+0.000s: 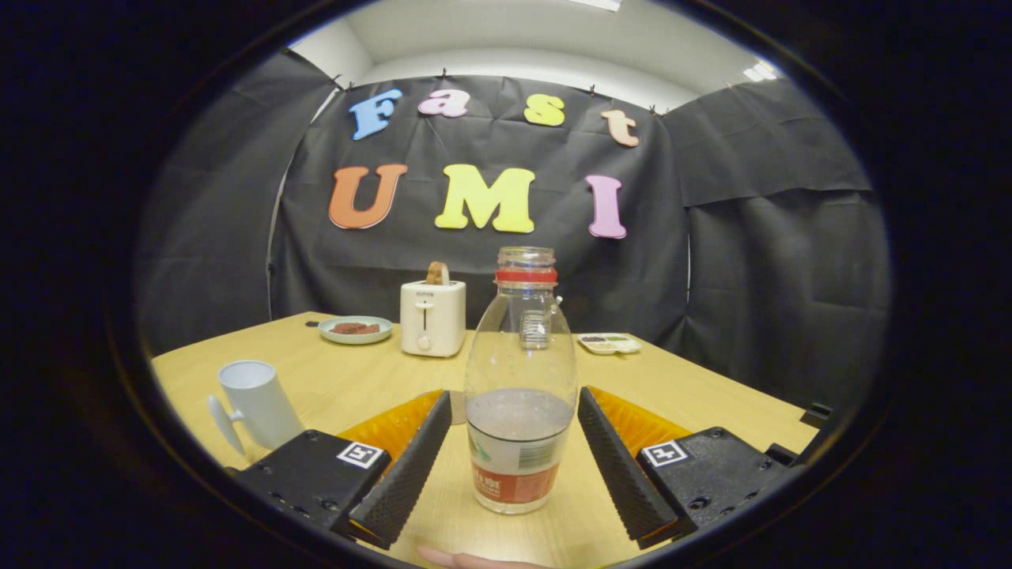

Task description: Take the bottle from table, then pour the juice into the cup, finally place the bottle on the coaster

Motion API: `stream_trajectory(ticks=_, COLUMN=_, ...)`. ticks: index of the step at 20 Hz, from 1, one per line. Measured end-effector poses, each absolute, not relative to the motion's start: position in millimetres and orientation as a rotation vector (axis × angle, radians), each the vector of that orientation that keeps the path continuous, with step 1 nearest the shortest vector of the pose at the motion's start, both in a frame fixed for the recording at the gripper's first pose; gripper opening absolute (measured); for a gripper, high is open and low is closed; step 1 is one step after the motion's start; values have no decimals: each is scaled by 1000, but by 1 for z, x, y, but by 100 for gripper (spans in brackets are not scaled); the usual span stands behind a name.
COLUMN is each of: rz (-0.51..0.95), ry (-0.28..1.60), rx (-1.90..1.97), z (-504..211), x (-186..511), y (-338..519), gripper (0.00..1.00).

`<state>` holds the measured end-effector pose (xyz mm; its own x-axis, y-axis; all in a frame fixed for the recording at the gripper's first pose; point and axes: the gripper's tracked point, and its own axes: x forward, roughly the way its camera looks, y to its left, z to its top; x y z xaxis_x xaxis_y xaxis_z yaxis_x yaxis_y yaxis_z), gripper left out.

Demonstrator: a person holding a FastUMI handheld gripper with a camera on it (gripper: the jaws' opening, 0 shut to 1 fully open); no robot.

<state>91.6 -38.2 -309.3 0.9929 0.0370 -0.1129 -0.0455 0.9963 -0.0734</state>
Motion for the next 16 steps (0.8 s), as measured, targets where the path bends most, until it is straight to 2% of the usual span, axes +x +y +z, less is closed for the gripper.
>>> stream_trajectory(ticks=5, rz=19, ry=111, rx=-43, z=-312, x=113, y=-40, gripper=100)
stream_trajectory(ticks=8, rz=33, ry=155, rx=-13, z=-323, x=118, y=-42, gripper=84)
stream_trajectory(ticks=16, rz=30, ry=133, rx=-139, z=-278, x=101, y=-43, gripper=81)
